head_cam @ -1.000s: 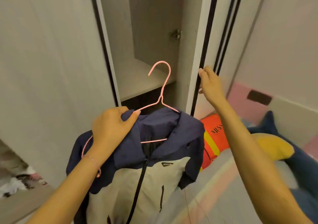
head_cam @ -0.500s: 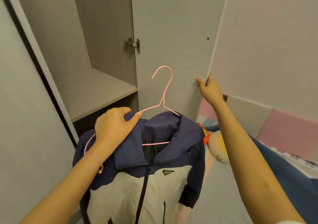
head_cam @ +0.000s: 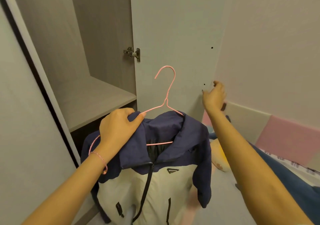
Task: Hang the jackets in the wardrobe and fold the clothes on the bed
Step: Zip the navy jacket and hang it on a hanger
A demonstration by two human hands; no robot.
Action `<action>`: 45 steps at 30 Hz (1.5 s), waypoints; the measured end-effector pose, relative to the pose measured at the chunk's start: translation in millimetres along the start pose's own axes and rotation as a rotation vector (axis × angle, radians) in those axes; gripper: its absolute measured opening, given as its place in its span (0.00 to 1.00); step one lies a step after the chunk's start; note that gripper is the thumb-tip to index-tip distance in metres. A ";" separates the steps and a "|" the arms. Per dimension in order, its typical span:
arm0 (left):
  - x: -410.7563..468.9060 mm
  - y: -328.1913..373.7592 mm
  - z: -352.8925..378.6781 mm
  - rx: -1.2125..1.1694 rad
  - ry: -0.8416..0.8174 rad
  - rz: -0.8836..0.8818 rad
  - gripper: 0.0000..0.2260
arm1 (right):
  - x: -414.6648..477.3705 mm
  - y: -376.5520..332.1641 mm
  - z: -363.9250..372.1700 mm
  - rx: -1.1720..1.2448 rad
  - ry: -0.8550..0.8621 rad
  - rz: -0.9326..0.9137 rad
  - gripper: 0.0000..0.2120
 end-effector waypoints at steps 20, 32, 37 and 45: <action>21.9 -68.2 -33.2 0.027 0.009 -0.074 0.17 | -141.3 -98.1 41.8 -0.344 -0.339 -0.541 0.12; 11.1 -206.0 -18.8 1.667 -0.532 -0.333 0.28 | -148.3 -123.0 93.4 -0.363 -0.331 -0.524 0.14; 29.6 -211.7 -8.6 1.650 -0.673 -0.336 0.17 | -142.1 -113.9 107.6 -0.315 -0.364 -0.483 0.15; -22.3 -145.3 30.0 1.558 -0.696 0.091 0.06 | -163.9 -107.8 106.3 -0.215 -0.453 -0.385 0.16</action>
Point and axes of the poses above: each hand's wrist, its own x-axis towards the middle knuckle, its own z-axis out of the palm, y = z × x, the point moved 10 cm from there along x, towards the middle knuckle, and after that the axes turned 10 degrees about -y, right-handed, at the moved point
